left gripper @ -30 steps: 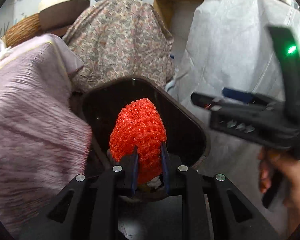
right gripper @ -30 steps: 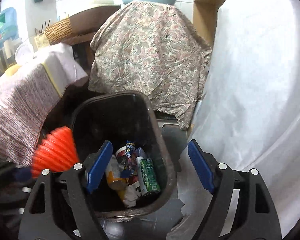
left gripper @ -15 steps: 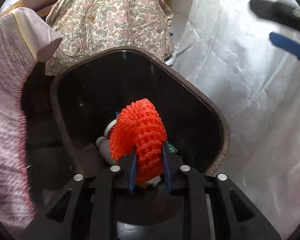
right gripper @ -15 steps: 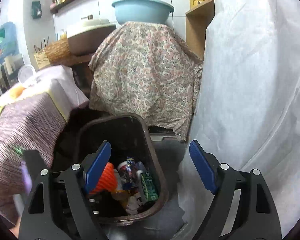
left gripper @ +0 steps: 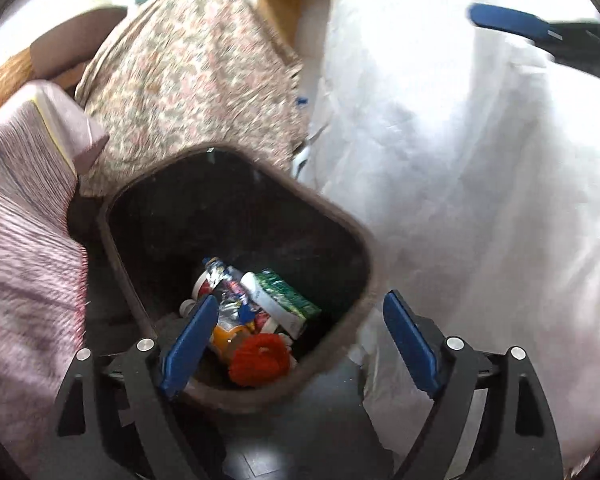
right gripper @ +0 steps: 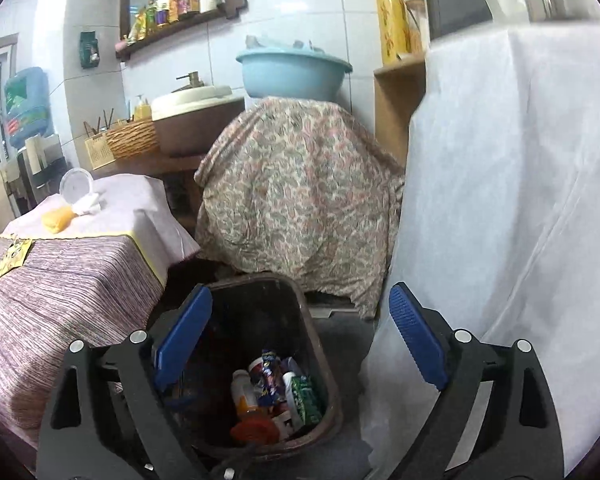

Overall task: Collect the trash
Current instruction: 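Move the left gripper to the yellow snack packet and grasp its corner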

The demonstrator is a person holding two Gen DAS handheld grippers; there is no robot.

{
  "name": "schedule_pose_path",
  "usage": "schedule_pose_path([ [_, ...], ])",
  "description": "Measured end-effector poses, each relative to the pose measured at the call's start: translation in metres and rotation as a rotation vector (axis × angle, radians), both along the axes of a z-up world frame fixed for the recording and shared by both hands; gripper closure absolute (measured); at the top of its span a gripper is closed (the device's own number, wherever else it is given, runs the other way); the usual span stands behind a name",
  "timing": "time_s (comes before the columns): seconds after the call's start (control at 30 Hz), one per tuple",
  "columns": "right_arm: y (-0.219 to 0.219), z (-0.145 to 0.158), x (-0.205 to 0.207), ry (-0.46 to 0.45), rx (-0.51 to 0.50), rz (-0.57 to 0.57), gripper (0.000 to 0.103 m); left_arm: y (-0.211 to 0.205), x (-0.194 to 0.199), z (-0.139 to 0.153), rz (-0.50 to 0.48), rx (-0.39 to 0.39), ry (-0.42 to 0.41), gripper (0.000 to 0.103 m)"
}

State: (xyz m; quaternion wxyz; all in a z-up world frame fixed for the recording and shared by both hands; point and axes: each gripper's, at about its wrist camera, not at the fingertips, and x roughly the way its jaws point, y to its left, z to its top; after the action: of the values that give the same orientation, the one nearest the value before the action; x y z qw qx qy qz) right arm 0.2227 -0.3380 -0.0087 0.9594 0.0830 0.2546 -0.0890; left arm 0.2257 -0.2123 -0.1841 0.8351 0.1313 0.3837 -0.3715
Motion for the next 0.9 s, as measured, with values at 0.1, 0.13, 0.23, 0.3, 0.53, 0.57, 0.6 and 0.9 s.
schedule_pose_path([
  [0.1,0.001,0.012,-0.001,-0.007,-0.010,0.013,0.008,0.010,-0.021,0.019,-0.039,-0.027,-0.041,0.014],
  [0.13,0.002,0.014,-0.001,-0.010,-0.008,0.020,0.008,0.017,-0.030,0.028,-0.056,-0.050,-0.064,0.012],
  [0.23,0.005,0.019,0.001,-0.012,-0.006,0.042,0.008,0.033,-0.049,0.049,-0.084,-0.105,-0.116,0.006],
  [0.3,0.010,0.021,0.002,-0.017,0.005,0.068,0.008,0.047,-0.062,0.064,-0.100,-0.143,-0.153,0.006],
  [0.53,0.046,0.029,0.019,-0.034,0.063,0.217,0.006,0.098,-0.090,0.106,-0.069,-0.154,-0.242,0.006],
  [0.57,0.054,0.030,0.021,-0.033,0.074,0.242,0.006,0.108,-0.091,0.112,-0.044,-0.160,-0.252,0.006],
  [0.6,0.063,0.031,0.026,-0.033,0.080,0.267,0.006,0.116,-0.091,0.117,-0.030,-0.166,-0.255,0.006],
  [0.9,0.165,0.032,0.063,0.026,0.103,0.525,0.006,0.216,-0.065,0.149,0.196,-0.095,-0.265,0.006],
])
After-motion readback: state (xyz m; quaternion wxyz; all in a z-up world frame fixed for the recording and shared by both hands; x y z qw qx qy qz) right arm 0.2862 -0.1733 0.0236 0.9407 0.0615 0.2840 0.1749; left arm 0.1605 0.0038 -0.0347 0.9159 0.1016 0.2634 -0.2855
